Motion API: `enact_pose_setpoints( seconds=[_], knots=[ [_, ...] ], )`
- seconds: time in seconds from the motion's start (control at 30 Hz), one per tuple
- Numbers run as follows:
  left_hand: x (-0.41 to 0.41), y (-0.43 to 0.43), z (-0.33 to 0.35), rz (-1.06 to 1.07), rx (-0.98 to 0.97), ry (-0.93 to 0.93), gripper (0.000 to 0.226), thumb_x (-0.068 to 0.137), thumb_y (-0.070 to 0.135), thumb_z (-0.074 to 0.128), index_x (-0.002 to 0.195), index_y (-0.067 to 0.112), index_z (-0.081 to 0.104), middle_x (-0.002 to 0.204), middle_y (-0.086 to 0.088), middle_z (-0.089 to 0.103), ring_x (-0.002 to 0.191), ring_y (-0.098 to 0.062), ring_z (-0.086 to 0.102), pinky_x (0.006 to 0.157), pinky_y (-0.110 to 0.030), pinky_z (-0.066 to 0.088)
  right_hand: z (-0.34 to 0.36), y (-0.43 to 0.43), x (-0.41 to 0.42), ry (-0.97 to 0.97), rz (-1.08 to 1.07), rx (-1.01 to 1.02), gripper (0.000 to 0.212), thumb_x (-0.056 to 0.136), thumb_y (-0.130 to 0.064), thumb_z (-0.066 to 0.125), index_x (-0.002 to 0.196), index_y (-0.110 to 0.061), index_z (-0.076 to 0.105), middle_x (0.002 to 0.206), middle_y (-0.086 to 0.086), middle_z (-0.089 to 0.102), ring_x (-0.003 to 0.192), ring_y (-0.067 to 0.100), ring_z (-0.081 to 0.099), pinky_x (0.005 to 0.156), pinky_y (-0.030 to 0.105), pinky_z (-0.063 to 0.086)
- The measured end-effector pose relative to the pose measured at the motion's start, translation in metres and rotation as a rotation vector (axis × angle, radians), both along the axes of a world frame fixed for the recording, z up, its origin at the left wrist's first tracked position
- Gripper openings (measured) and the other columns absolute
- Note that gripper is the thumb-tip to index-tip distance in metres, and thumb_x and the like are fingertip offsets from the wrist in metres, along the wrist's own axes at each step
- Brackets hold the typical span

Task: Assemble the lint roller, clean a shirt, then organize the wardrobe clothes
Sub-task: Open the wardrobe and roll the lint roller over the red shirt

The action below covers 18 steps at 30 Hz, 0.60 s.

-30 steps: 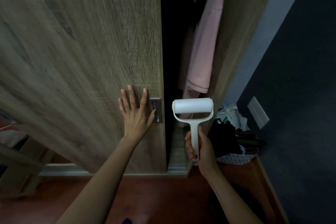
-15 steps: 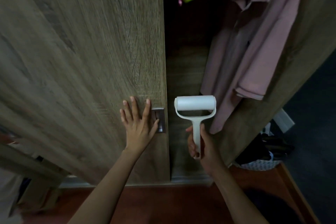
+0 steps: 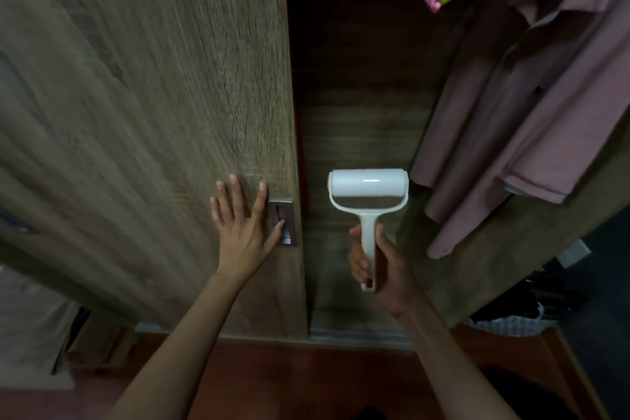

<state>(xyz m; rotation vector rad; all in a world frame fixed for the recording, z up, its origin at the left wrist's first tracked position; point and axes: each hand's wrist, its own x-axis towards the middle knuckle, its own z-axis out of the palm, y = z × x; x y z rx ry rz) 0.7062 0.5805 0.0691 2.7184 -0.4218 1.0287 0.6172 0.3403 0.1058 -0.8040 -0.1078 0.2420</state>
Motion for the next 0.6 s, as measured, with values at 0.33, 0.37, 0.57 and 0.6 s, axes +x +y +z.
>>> enact_pose_setpoints(
  seconds=[0.33,0.37,0.57,0.6],
  knots=[
    [0.005,0.057,0.005,0.062,0.020,0.047,0.088,0.089,0.061,0.041,0.155,0.029,-0.008,0.159,-0.011,-0.026,0.147,-0.036,-0.017,0.115,-0.062,0.008,0.013,0.019,0.023,-0.017,0.142,-0.009,0.048,0.079,-0.052,0.069,0.096,-0.007,0.066,0.049,0.001,0.041,0.040,0.010,0.038,0.040,0.021,0.034],
    [0.005,0.061,0.005,0.066,0.020,0.054,0.089,0.089,0.061,0.041,0.155,0.029,-0.008,0.159,-0.011,-0.026,0.147,-0.036,-0.017,0.116,-0.061,0.007,0.013,0.020,0.024,-0.019,0.149,-0.013,0.049,0.079,-0.052,0.069,0.097,-0.007,0.066,0.050,0.001,0.041,0.040,0.010,0.037,0.040,0.021,0.034],
    [0.006,0.085,0.008,0.100,0.012,0.089,0.090,0.088,0.061,0.042,0.155,0.029,-0.009,0.159,-0.010,-0.025,0.148,-0.037,-0.014,0.116,-0.061,0.009,0.016,0.031,0.027,-0.014,0.189,-0.022,0.049,0.077,-0.053,0.070,0.098,-0.008,0.068,0.050,0.001,0.041,0.039,0.010,0.038,0.039,0.021,0.031],
    [0.006,0.089,0.009,0.102,0.008,0.095,0.090,0.088,0.061,0.042,0.155,0.029,-0.009,0.159,-0.010,-0.025,0.148,-0.037,-0.014,0.116,-0.060,0.009,0.016,0.033,0.027,-0.015,0.195,-0.023,0.050,0.077,-0.053,0.070,0.100,-0.008,0.068,0.050,0.001,0.041,0.040,0.010,0.038,0.039,0.021,0.031]
  ],
)
